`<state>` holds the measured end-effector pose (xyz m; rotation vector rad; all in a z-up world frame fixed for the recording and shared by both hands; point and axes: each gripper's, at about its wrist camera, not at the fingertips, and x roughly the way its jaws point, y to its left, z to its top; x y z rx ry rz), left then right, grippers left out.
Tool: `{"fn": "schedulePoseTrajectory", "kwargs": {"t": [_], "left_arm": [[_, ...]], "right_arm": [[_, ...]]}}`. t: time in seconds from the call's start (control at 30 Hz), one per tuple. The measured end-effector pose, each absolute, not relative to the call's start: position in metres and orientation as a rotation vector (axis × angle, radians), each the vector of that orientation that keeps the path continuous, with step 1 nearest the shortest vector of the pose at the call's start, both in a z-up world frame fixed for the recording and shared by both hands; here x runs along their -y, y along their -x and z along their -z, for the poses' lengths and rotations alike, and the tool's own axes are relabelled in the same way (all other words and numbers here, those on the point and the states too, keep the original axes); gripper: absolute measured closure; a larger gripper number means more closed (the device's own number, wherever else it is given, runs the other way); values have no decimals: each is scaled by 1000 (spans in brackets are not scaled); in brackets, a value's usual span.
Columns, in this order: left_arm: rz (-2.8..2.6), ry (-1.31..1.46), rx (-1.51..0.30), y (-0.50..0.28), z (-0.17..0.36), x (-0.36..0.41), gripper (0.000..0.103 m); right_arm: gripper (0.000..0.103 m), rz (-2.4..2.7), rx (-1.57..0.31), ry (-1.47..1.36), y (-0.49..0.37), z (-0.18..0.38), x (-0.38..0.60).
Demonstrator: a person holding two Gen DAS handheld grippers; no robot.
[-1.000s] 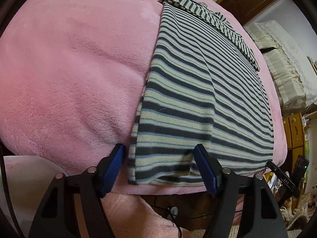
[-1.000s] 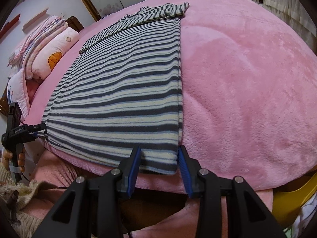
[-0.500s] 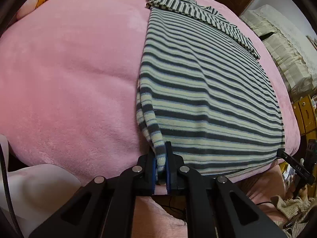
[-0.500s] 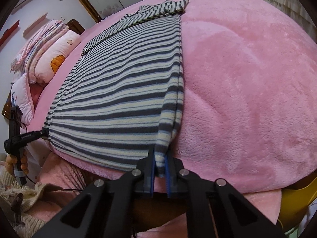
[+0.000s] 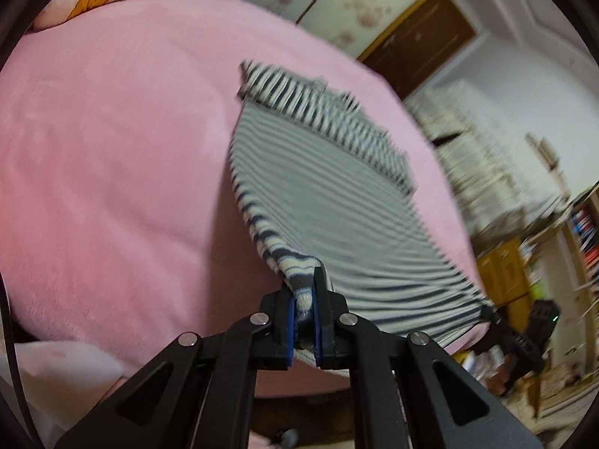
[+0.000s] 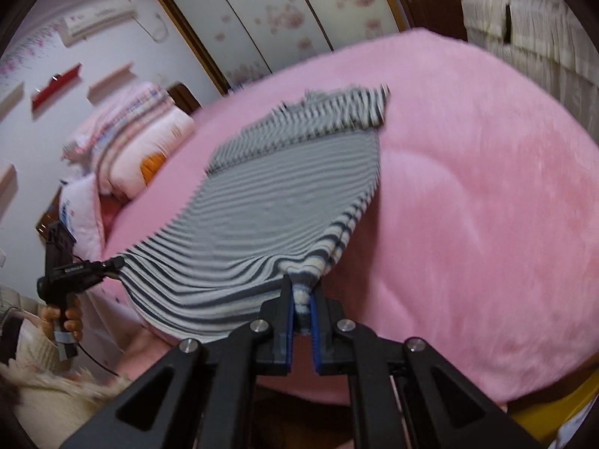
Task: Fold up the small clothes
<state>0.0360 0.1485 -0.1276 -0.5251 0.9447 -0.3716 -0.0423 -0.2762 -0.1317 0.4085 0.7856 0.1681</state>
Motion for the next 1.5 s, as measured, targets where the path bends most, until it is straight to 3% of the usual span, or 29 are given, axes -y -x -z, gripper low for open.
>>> {"fn": "schedulePoseTrajectory", "kwargs": {"t": [0.33, 0.67, 0.93, 1.37, 1.4, 1.5], "left_arm": [[346, 633, -800, -101, 53, -146, 98], [218, 673, -803, -257, 27, -141, 98], [151, 661, -870, -393, 65, -120, 98], [-3, 762, -1052, -542, 198, -99, 97], [-11, 784, -1063, -548, 208, -97, 96], [5, 856, -1049, -560, 222, -97, 80]], "right_arm": [[97, -179, -633, -461, -24, 50, 308], [97, -90, -624, -537, -157, 25, 346], [97, 15, -684, -600, -287, 71, 372], [96, 146, -851, -670, -413, 177, 400], [95, 161, -868, -683, -418, 185, 403], [93, 190, -917, -753, -429, 207, 412]]}}
